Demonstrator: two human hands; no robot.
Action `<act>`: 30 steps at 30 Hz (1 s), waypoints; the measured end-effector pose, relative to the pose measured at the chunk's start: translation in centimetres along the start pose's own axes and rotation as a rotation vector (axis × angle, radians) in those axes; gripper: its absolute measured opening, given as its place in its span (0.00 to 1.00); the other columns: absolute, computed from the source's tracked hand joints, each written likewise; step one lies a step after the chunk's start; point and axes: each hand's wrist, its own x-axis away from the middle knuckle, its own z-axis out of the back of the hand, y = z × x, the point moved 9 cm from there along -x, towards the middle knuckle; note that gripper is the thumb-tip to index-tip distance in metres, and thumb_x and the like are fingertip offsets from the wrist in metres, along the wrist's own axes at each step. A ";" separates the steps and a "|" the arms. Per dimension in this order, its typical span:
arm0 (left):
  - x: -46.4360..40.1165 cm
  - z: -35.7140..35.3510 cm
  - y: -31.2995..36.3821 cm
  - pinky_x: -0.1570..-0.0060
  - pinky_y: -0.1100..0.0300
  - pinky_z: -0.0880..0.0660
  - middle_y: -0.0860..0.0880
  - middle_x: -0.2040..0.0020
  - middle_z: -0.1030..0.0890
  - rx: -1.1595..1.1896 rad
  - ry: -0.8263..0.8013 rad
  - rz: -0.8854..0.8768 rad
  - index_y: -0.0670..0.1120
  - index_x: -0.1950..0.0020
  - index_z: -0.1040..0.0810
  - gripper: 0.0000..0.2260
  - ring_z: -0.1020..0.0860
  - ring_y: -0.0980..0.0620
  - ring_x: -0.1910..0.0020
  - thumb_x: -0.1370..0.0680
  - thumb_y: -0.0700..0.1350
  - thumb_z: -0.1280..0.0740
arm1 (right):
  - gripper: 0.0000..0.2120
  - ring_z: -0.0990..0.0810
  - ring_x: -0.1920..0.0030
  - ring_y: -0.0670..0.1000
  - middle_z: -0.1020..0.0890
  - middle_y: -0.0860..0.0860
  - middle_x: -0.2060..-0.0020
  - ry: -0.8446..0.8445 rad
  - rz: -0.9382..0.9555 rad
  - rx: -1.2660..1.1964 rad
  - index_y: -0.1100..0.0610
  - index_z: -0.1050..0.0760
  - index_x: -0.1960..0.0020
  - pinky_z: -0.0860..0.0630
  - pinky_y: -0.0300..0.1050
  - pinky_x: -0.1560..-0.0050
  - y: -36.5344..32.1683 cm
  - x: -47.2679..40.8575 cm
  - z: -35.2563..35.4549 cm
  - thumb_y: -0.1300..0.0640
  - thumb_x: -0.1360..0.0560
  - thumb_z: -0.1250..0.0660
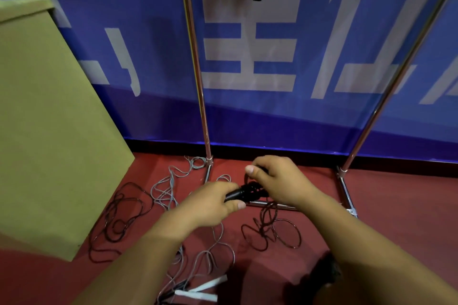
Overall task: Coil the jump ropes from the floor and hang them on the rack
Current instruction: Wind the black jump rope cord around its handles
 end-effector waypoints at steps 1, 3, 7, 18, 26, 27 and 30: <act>0.2 -0.2 0.8 0.62 0.54 0.28 0.50 0.62 0.22 -0.006 -0.021 -0.036 0.50 0.54 0.25 0.10 0.23 0.50 0.62 0.22 0.56 0.32 | 0.12 0.23 0.61 0.45 0.20 0.45 0.63 0.017 -0.018 0.022 0.49 0.22 0.58 0.24 0.47 0.57 0.5 -0.1 0.3 0.44 0.22 0.36; 0.6 -0.6 2.0 0.61 0.52 0.26 0.49 0.62 0.21 -0.006 -0.060 -0.079 0.50 0.54 0.25 0.10 0.23 0.49 0.62 0.22 0.56 0.32 | 0.12 0.23 0.62 0.43 0.20 0.44 0.65 0.023 -0.082 0.026 0.47 0.22 0.60 0.24 0.45 0.58 1.7 -0.2 0.6 0.40 0.25 0.32; 1.6 -1.2 2.9 0.61 0.53 0.25 0.51 0.64 0.20 0.209 -0.175 -0.137 0.52 0.53 0.23 0.07 0.21 0.51 0.65 0.22 0.54 0.32 | 0.18 0.27 0.71 0.40 0.23 0.44 0.73 -0.007 -0.248 -0.075 0.53 0.23 0.65 0.30 0.35 0.68 3.7 -0.1 1.1 0.39 0.33 0.25; 2.0 2.7 3.9 0.79 0.64 0.36 0.44 0.72 0.28 1.160 -0.058 -0.113 0.42 0.49 0.24 0.15 0.37 0.53 0.82 0.21 0.52 0.42 | 0.20 0.29 0.72 0.51 0.27 0.52 0.74 -0.194 -0.451 -0.463 0.57 0.23 0.63 0.30 0.43 0.65 4.0 0.4 -2.1 0.46 0.20 0.39; 1.7 4.7 1.4 0.72 0.58 0.34 0.44 0.67 0.28 1.341 0.075 -0.062 0.40 0.43 0.25 0.15 0.35 0.51 0.77 0.19 0.44 0.48 | 0.15 0.30 0.73 0.48 0.27 0.49 0.71 -0.260 -0.431 -0.552 0.56 0.28 0.54 0.31 0.41 0.71 3.2 0.6 -3.3 0.44 0.21 0.37; 1.6 4.8 1.0 0.71 0.58 0.34 0.44 0.66 0.27 1.328 0.097 -0.054 0.40 0.42 0.27 0.13 0.35 0.51 0.76 0.18 0.45 0.47 | 0.13 0.30 0.73 0.48 0.25 0.49 0.71 -0.260 -0.406 -0.514 0.56 0.28 0.54 0.32 0.41 0.71 3.1 0.6 -3.3 0.45 0.21 0.35; 1.3 5.3 -0.4 0.70 0.58 0.32 0.47 0.64 0.27 1.256 0.205 -0.022 0.42 0.44 0.28 0.08 0.34 0.53 0.74 0.17 0.44 0.42 | 0.09 0.29 0.73 0.47 0.24 0.48 0.71 -0.285 -0.341 -0.489 0.55 0.25 0.55 0.33 0.40 0.71 2.2 0.9 -3.4 0.50 0.22 0.32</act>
